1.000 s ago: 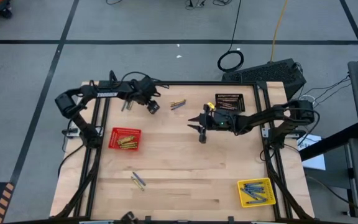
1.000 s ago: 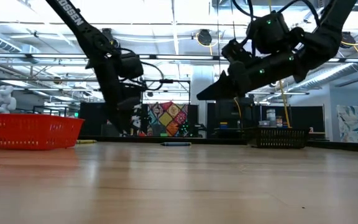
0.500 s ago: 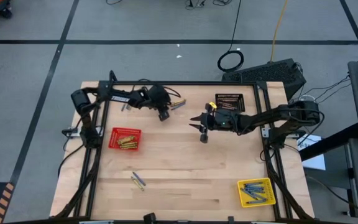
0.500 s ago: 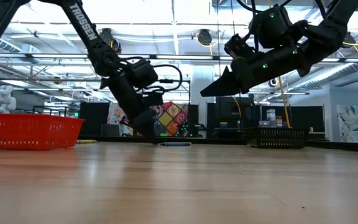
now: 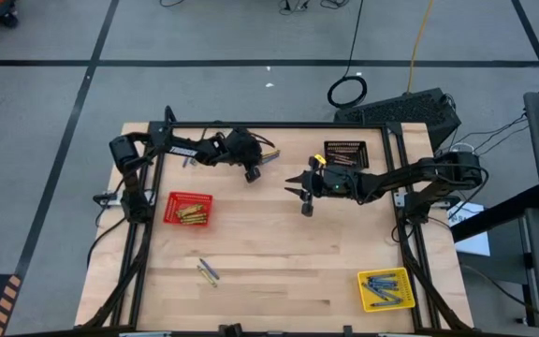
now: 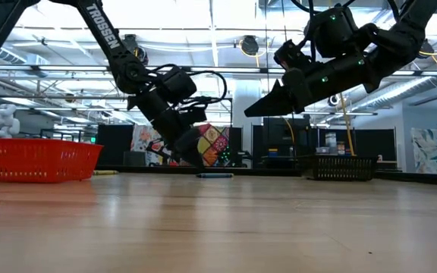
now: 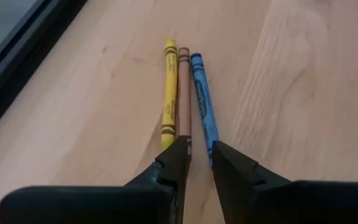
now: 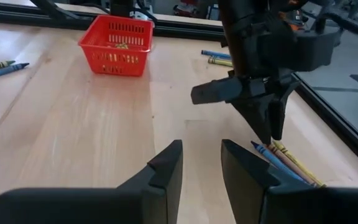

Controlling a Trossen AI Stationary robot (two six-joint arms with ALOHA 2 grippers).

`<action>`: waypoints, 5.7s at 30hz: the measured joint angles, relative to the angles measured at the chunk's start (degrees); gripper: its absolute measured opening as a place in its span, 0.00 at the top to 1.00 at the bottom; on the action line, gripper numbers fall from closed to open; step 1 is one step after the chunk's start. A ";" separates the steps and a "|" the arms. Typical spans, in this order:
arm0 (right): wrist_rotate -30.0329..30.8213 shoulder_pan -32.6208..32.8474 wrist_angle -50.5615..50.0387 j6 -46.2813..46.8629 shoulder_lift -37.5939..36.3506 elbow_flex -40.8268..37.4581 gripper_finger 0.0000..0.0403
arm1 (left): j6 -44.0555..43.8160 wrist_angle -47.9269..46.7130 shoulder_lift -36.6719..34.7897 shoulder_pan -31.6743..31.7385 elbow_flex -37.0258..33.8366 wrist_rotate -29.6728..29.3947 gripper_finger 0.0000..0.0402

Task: Sort crayons
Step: Put the right brown crayon into the black bin

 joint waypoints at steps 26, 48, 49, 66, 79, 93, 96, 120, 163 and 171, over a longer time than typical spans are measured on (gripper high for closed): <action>0.09 1.30 0.00 1.27 0.00 0.00 0.76 | -3.14 -0.15 0.88 -0.96 0.00 -1.08 0.81; 5.89 2.89 -11.69 -2.40 -13.30 -0.04 0.76 | -11.62 -15.25 0.86 -0.57 6.75 -4.61 0.81; 5.90 2.89 -11.64 -2.38 -13.31 -0.04 0.76 | -11.57 -15.58 0.86 -0.59 6.75 -4.06 0.81; 5.98 4.22 -12.86 -3.02 -12.92 -0.04 0.76 | -8.88 -11.76 3.15 -2.12 6.69 -4.32 0.81; 6.10 4.31 -14.16 -3.23 -12.92 -0.04 0.76 | -8.54 -6.82 6.16 -2.87 6.84 -5.23 0.94; 6.10 4.31 -18.10 0.01 -12.91 -2.28 0.76 | -8.59 -17.53 -4.61 -6.12 6.54 -11.22 1.00; 6.10 4.31 -17.93 2.34 -12.88 -4.04 0.76 | -9.05 -22.43 -8.45 -8.41 6.43 -14.07 1.00; -0.39 4.20 -2.13 7.78 5.54 -3.71 0.68 | -31.17 -9.80 -13.42 -32.06 -9.33 -22.41 1.00; -20.22 -3.08 -22.53 -15.10 32.85 31.78 0.97 | -33.86 -9.79 -16.11 -35.23 -15.77 -18.53 0.88; -19.44 -3.10 -24.65 -10.65 30.49 29.45 0.99 | -32.65 -21.69 -28.62 -33.73 -14.91 -17.83 0.57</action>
